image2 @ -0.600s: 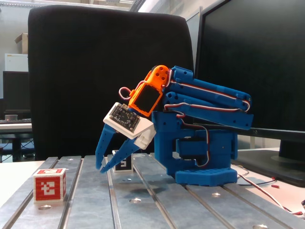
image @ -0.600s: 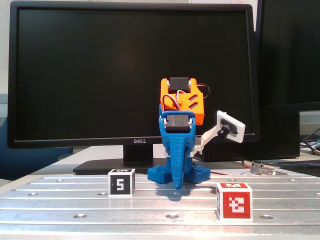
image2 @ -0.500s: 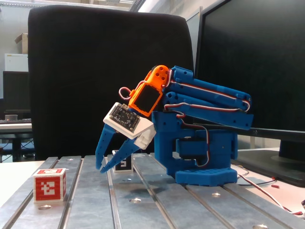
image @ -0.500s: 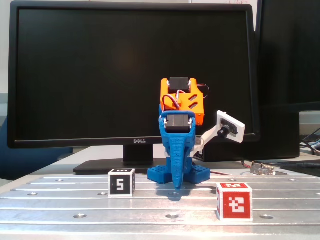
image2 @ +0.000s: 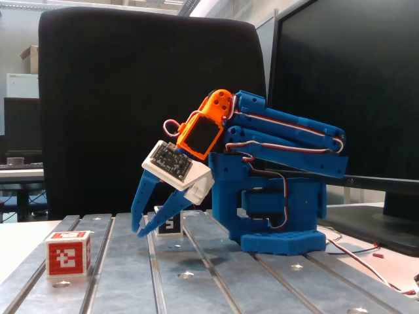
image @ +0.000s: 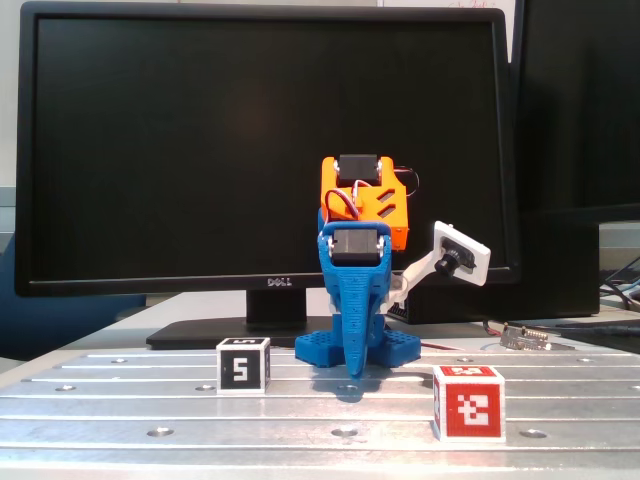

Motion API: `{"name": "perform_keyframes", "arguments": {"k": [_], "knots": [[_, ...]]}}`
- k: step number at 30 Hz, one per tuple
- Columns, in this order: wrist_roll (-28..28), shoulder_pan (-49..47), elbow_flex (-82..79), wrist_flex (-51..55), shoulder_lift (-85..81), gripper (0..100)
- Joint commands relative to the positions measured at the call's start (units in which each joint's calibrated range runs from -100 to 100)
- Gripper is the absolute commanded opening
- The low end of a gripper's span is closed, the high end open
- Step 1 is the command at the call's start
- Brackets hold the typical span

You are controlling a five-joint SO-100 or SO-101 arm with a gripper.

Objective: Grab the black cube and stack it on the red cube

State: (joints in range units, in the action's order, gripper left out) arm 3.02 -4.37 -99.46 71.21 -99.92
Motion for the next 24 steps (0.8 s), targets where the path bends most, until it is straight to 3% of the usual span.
{"name": "perform_keyframes", "arguments": {"k": [1,24], "knots": [[-0.1,0.1,-0.2,0.2,0.4,1],[-0.3,-0.2,1.2,-9.8,1.0,1]]}}
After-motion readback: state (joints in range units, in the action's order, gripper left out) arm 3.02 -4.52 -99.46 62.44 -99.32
